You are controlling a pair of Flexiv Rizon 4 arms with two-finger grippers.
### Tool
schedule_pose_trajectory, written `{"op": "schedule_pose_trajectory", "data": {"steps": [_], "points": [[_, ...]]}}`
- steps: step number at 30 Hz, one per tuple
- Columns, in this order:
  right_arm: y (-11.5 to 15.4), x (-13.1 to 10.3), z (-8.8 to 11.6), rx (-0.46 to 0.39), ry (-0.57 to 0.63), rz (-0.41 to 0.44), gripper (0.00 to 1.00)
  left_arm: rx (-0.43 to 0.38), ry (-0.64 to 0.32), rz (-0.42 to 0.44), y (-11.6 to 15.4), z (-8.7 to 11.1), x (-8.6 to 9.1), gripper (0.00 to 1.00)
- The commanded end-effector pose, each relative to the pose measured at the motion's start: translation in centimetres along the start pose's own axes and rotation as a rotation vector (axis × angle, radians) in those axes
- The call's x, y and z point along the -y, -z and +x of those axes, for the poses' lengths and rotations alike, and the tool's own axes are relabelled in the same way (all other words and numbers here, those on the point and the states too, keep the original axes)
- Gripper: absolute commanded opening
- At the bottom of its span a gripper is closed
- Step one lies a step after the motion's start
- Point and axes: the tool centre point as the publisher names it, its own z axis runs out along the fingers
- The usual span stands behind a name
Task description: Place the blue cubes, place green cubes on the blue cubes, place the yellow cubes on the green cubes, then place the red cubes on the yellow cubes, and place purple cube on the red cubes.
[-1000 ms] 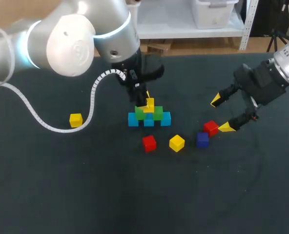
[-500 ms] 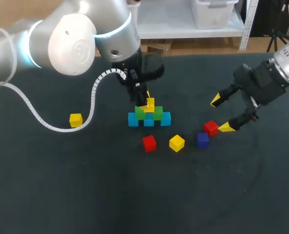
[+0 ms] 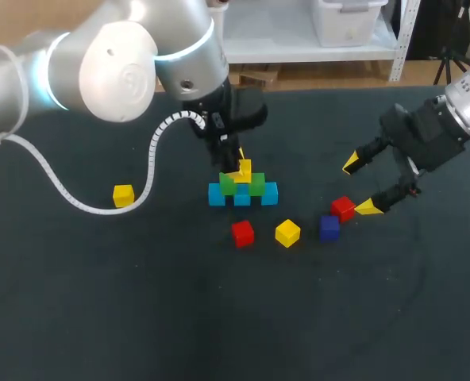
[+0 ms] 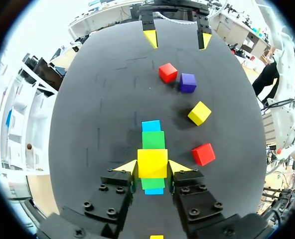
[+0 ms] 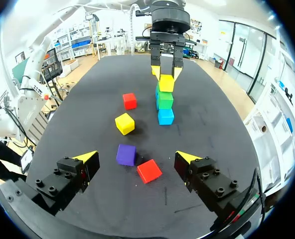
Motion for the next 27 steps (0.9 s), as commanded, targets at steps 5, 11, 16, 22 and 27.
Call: {"op": "schedule_pose_trajectory", "data": {"steps": [5, 11, 16, 22, 27], "points": [[-0.06, 0.08, 0.03, 0.002, 0.001, -0.001, 1.00, 0.000, 0.002, 0.007, -0.06, 0.28, -0.13, 0.11], [-0.06, 0.08, 0.03, 0.002, 0.001, -0.001, 1.00, 0.002, 0.002, 0.009, -0.11, 0.26, -0.11, 0.13], [-0.06, 0.08, 0.03, 0.002, 0.001, -0.001, 1.00, 0.003, 0.001, 0.007, -0.10, 0.17, -0.22, 0.13], [-0.06, 0.08, 0.03, 0.002, 0.001, -0.001, 1.00, 0.003, -0.002, 0.008, -0.16, 0.08, -0.26, 0.13], [-0.06, 0.08, 0.03, 0.002, 0.001, -0.001, 1.00, 0.004, -0.001, 0.010, -0.20, 0.08, -0.24, 0.18]]}}
